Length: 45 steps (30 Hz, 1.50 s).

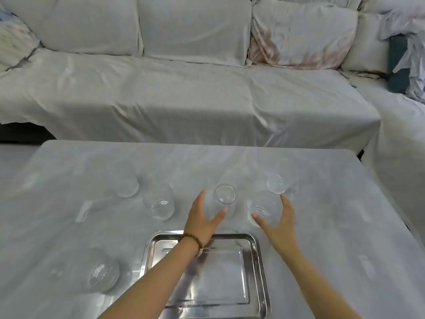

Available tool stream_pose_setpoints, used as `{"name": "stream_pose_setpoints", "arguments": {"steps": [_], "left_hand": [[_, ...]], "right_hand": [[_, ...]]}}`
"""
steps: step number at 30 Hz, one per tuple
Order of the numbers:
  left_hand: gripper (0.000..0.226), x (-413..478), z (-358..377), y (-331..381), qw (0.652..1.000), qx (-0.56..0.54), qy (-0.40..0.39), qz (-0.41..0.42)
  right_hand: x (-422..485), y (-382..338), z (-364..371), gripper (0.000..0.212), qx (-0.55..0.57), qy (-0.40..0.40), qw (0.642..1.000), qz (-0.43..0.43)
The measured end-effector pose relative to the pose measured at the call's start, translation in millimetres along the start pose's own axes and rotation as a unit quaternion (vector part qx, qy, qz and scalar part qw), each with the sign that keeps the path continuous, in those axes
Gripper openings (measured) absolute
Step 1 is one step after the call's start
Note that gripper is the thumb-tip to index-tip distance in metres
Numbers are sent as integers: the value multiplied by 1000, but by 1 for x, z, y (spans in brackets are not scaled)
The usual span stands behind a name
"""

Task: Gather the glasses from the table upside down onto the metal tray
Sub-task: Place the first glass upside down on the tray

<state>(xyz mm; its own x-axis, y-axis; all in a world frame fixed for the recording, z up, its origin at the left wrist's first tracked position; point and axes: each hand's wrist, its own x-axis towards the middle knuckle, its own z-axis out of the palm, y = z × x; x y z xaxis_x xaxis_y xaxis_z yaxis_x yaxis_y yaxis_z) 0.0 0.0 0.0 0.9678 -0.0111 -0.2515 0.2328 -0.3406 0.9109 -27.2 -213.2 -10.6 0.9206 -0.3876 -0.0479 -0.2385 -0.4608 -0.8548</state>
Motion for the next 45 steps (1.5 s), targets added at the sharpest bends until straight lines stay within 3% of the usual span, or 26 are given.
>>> {"name": "stream_pose_setpoints", "arguments": {"steps": [4,9,17,23,28,31,35,43,45], "left_hand": [[100,39,17,-3,999,-6,-25,48],[74,62,33,-22,994,-9,-29,102],[74,66,29,-27,987,-19,-34,154],[74,29,16,-9,979,-57,-2,197],[79,-16,3,-3,969,-48,-46,238],[73,-37,7,-13,967,-35,-67,243],[73,-53,26,-27,968,-40,-80,236],[62,-66,48,-47,972,-97,-108,185],[65,-66,49,-51,974,-100,-105,173]], "right_hand": [[22,15,19,94,63,1,998,-21],[30,37,32,83,94,54,991,-76],[34,39,35,84,76,69,989,-106],[24,21,12,86,64,-25,995,-73],[-32,14,-12,61,44,-20,980,-192],[-66,19,-17,59,44,-112,969,-215],[-88,31,-12,53,73,-205,960,-179],[-103,53,-10,27,103,-217,966,-98],[-105,53,-8,39,106,-229,963,-91]]}}
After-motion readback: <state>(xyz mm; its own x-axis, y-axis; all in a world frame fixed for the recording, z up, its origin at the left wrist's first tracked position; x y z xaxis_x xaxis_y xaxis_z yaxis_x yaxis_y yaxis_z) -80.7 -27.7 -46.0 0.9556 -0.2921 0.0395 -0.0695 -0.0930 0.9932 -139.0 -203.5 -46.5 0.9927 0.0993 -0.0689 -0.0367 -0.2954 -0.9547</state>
